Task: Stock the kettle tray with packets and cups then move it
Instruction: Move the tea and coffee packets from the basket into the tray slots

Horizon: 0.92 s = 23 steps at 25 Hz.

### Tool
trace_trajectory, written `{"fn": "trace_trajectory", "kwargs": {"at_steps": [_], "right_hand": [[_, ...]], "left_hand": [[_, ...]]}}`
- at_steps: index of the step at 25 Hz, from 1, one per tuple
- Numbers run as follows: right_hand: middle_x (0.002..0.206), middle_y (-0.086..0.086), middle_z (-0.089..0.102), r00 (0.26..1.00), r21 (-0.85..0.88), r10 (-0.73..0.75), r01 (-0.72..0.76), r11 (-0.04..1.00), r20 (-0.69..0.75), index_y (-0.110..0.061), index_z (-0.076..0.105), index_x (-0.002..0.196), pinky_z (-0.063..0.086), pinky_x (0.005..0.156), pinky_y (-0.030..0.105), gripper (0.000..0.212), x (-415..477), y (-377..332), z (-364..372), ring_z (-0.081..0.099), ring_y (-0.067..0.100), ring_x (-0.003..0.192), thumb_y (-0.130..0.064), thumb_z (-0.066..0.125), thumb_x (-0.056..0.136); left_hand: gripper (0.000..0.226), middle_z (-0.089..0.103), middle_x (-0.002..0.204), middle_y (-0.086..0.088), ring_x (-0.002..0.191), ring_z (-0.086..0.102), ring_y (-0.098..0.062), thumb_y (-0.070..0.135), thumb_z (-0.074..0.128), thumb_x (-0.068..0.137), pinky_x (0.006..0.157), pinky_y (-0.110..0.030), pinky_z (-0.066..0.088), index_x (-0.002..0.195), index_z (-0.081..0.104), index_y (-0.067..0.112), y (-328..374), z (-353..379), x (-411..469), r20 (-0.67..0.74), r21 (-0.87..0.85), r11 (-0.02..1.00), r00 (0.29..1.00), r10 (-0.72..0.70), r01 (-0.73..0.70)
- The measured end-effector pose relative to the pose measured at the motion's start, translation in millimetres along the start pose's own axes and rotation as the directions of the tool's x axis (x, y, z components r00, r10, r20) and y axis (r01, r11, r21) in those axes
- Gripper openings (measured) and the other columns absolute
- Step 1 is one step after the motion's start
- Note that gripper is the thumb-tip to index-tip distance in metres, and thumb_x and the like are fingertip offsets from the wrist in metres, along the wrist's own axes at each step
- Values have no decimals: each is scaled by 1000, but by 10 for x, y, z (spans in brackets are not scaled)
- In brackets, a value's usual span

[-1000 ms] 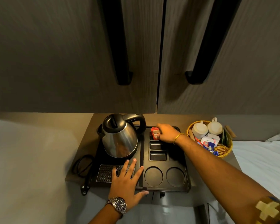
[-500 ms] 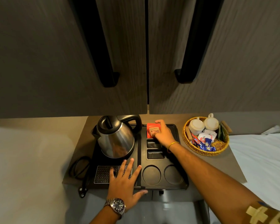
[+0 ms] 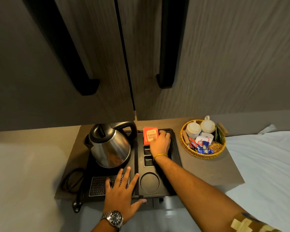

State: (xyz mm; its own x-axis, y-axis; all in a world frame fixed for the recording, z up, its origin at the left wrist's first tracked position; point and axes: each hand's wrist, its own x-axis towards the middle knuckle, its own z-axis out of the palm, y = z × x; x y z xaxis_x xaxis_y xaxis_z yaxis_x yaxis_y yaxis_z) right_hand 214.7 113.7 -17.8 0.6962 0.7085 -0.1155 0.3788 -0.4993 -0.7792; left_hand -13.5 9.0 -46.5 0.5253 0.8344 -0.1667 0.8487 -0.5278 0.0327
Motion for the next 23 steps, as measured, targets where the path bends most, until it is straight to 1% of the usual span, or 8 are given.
{"fn": "trace_trajectory", "kwargs": {"at_steps": [4,6,8,9,12,16,20,23], "right_hand": [[134,14,55,1000,73,-26,26,997,0,-9,55,132,54,91,33,40,-1,43,-99,62,29,120,-14,69,95],[127,14,57,990,87,-126,132,987,-71,-9,57,128,52,85,31,36,62,115,-360,63,28,113,-10,67,94],[116,15,60,952,15,-251,258,966,-175,-7,59,120,53,80,38,32,197,278,-794,62,29,101,-8,67,90],[112,16,61,929,-62,-287,280,958,-232,-6,60,117,53,79,41,30,297,407,-1059,62,31,98,-8,68,88],[106,26,63,891,-243,-270,189,951,-365,0,64,105,51,77,48,22,598,861,-1777,61,46,96,-3,65,83],[111,25,62,934,-426,-116,-42,904,-338,1,66,109,52,82,49,27,737,1233,-2146,57,44,106,-18,65,89],[117,23,63,946,-331,-62,-49,942,-319,-2,66,116,55,89,49,38,691,1282,-2062,59,41,111,-34,63,96],[126,19,64,961,-309,-41,-47,950,-273,-9,60,133,55,97,51,51,647,1290,-1982,60,38,118,-43,64,95]], "left_hand": [[99,35,165,-5,148,39,-33,98,38,73,98,-73,42,151,43,38,-8,-4,-1,-15,14,1000,1000,12,-12],[99,34,165,-6,147,40,-33,97,39,73,97,-73,41,151,44,37,-31,9,-12,-25,21,1000,999,23,-22],[100,35,164,-6,146,42,-34,97,40,72,97,-73,41,151,45,37,-39,19,-3,-44,29,999,998,33,-32],[100,36,164,-6,145,44,-34,97,40,71,97,-73,41,150,46,36,-20,20,6,-50,34,999,998,37,-36],[101,40,162,-7,142,46,-35,98,40,70,95,-74,42,149,47,36,15,-2,22,-52,42,998,997,48,-46],[102,43,159,-8,141,45,-34,99,38,69,94,-75,42,148,47,36,17,-16,33,-59,42,998,997,50,-48],[102,45,157,-9,139,43,-34,99,39,68,93,-75,42,148,46,35,29,-21,46,-58,48,997,997,55,-52],[100,45,158,-9,140,44,-34,98,36,70,94,-74,41,148,46,35,39,-30,31,-46,48,998,998,44,-42]]}}
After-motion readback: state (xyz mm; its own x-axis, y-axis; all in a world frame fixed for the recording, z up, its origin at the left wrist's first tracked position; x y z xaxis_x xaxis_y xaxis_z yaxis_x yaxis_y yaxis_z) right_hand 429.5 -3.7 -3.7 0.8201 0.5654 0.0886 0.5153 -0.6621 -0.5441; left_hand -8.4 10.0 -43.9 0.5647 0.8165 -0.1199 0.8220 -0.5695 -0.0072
